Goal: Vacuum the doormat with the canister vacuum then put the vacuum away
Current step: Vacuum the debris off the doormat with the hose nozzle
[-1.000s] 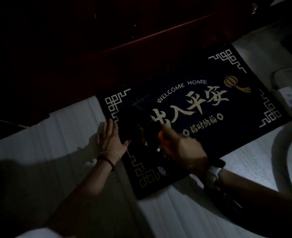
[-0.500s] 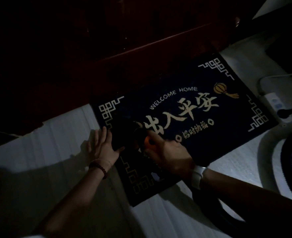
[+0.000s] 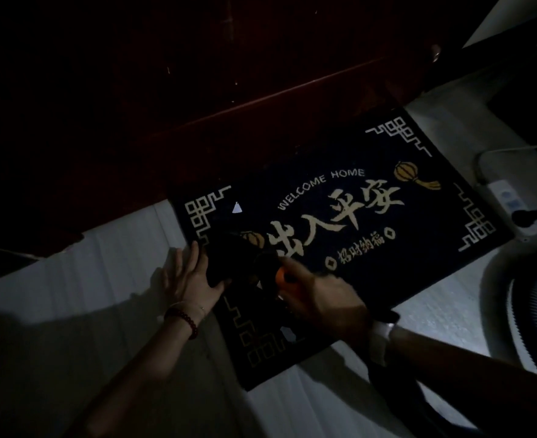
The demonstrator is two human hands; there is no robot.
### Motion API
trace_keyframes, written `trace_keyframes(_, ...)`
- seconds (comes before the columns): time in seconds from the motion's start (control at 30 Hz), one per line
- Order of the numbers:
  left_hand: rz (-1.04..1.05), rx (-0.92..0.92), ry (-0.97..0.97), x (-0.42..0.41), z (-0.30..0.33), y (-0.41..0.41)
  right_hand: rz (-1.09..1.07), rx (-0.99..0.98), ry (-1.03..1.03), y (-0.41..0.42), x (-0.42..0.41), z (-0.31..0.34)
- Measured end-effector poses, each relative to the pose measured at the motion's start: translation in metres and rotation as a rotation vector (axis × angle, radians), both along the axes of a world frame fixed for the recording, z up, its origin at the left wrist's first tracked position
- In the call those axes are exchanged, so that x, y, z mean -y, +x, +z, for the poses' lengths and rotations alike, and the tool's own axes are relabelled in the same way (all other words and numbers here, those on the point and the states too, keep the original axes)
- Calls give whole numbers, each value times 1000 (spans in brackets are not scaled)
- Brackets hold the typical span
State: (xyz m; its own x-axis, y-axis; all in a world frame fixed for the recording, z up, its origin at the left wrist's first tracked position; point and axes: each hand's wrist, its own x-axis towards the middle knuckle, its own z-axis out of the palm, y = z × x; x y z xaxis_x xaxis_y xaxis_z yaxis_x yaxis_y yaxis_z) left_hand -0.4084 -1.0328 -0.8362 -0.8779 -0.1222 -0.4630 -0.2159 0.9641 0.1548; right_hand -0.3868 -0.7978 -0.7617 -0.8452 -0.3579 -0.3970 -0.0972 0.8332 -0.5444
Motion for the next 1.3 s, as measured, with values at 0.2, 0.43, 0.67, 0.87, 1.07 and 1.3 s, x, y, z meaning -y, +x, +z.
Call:
trace_keyframes(0.2, -6, 22, 32, 2, -1, 0, -346, -112, 156, -66, -32, 7)
trace_keyframes(0.43, -61, -105, -13, 4, 2, -10, 1, -124, 82, -29, 16, -9)
trace_keyframes(0.67, 14, 61, 15, 5, 4, -26, -586, -127, -14, -92, -66, 8)
trace_keyframes(0.87, 12, 92, 103, 8, 2, -9, -654, -161, -39, -104, -73, 8)
trace_keyframes(1.07, -7, 83, 87, 12, 0, -1, -700, -134, -1, -106, -77, 6)
trace_keyframes(1.3, 9, 52, 108, 12, 1, -2, -70, -50, -26, -46, 29, -3)
